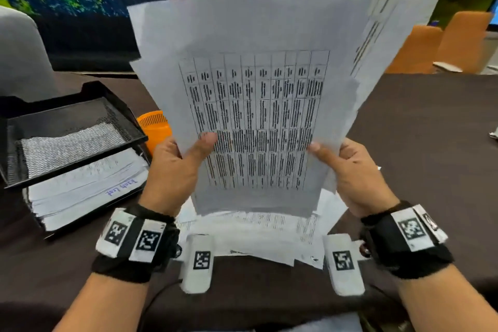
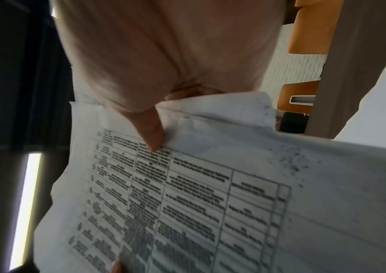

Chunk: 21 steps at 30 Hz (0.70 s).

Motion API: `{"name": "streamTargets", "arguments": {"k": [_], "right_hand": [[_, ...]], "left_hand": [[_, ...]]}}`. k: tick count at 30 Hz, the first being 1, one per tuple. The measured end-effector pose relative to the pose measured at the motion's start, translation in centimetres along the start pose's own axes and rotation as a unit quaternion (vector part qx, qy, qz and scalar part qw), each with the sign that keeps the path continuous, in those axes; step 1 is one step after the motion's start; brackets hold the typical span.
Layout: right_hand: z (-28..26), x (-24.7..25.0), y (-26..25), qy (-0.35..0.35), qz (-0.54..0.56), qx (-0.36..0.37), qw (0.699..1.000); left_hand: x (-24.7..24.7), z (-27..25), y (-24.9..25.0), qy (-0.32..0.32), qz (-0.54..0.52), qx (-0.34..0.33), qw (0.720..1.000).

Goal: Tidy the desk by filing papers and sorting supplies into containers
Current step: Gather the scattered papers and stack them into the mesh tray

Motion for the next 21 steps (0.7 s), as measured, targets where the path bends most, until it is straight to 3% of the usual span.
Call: {"name": "streamTargets", "arguments": {"k": [4,12,17,21], "right_hand": [[-0.6,-0.6,-0.3,-0.041,-0.095,-0.007,0.995],[-0.3,-1.1,2.0,-0.107,-0.130,-0.029,0.985],[-0.2,-0.5,4.0,-0.042,-0.105,-0.051,0.992],[0.0,-0.3,0.6,-0.001,-0.034,0.031,0.999]], "left_hand": [[-0.9,-0.5,-0.4,-0.031,0.004,-0.003,0.999],[-1.6,-0.2,-1.7,-0.080,-0.004,0.015,0.997],[-2.8,-1.1,-4.0,-0.114,0.034,0.073,0.990],[-3.3,-0.6,-1.2,-0.093,0.000,0.025,0.995]]}}
Point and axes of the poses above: each hand's wrist, its own z-axis towards the middle knuckle, its own x-axis out of the back of the hand, y = z × x, the point moved 9 cm from there along z, towards the middle knuckle, and after that the axes turned 7 degrees about -y, right-handed, at the moved point
